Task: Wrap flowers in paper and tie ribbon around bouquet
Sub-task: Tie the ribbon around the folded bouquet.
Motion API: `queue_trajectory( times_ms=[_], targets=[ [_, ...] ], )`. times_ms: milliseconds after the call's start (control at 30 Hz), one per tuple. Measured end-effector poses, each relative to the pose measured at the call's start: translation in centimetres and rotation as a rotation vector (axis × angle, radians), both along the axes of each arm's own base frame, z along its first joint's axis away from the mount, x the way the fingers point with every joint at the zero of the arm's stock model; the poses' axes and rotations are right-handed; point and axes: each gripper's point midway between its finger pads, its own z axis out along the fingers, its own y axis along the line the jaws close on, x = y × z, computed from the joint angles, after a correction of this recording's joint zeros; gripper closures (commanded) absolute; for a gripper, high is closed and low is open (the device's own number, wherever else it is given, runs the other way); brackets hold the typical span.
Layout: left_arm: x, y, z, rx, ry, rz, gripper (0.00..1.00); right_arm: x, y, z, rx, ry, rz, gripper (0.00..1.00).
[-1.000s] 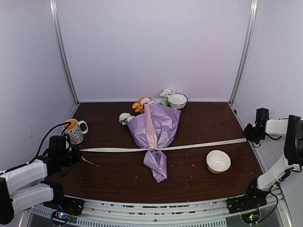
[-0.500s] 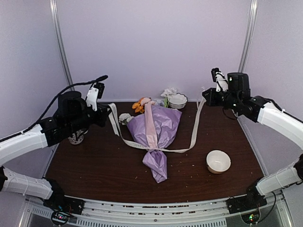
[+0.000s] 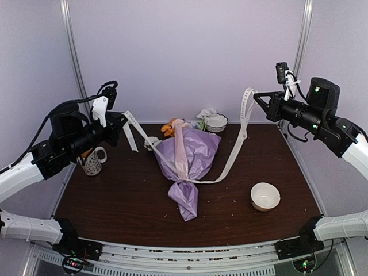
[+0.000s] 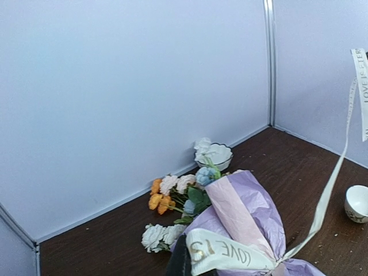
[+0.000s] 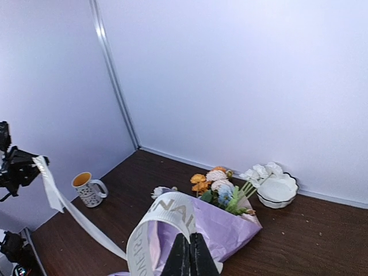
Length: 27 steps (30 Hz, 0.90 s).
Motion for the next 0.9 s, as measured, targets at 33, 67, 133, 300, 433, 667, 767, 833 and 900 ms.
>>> queue_trajectory(
  times_ms=[33, 67, 133, 300, 433, 667, 767, 833, 900],
  targets=[
    [-0.1, 0.9, 0.2, -0.002, -0.012, 0.028, 1.0, 0.4, -0.5, -0.3, -0.005, 0.009, -0.022, 1.0],
    [0.0, 1.6, 0.3, -0.003, -0.019, 0.049, 1.0, 0.9, -1.3, -0.7, -0.01, 0.023, -0.055, 1.0],
    [0.4, 3.4, 0.5, -0.004, -0.021, 0.117, 1.0, 2.3, -3.6, -1.6, -0.014, 0.051, -0.145, 1.0],
    [1.6, 6.3, -1.0, -0.013, 0.034, 0.26, 1.0, 4.6, -9.8, -4.6, -0.053, 0.151, -0.393, 1.0],
    [2.1, 7.7, -3.4, -0.008, 0.097, 0.33, 1.0, 4.8, -14.6, -5.6, -0.054, 0.201, -0.546, 1.0],
    [2.4, 11.6, -9.7, 0.022, 0.224, 0.498, 1.0, 4.3, -25.5, -10.1, 0.027, 0.338, -0.89, 1.0],
    [2.3, 12.4, -14.1, 0.047, 0.333, 0.546, 1.0, 4.4, -27.5, -14.6, 0.04, 0.462, -0.954, 1.0],
    [1.9, 12.7, -17.2, 0.061, 0.411, 0.573, 1.0, 4.2, -28.5, -17.7, 0.051, 0.548, -0.984, 1.0],
    [1.2, 13.1, -19.8, 0.064, 0.475, 0.594, 1.0, 3.7, -29.7, -20.0, 0.074, 0.609, -1.017, 1.0]
  ],
)
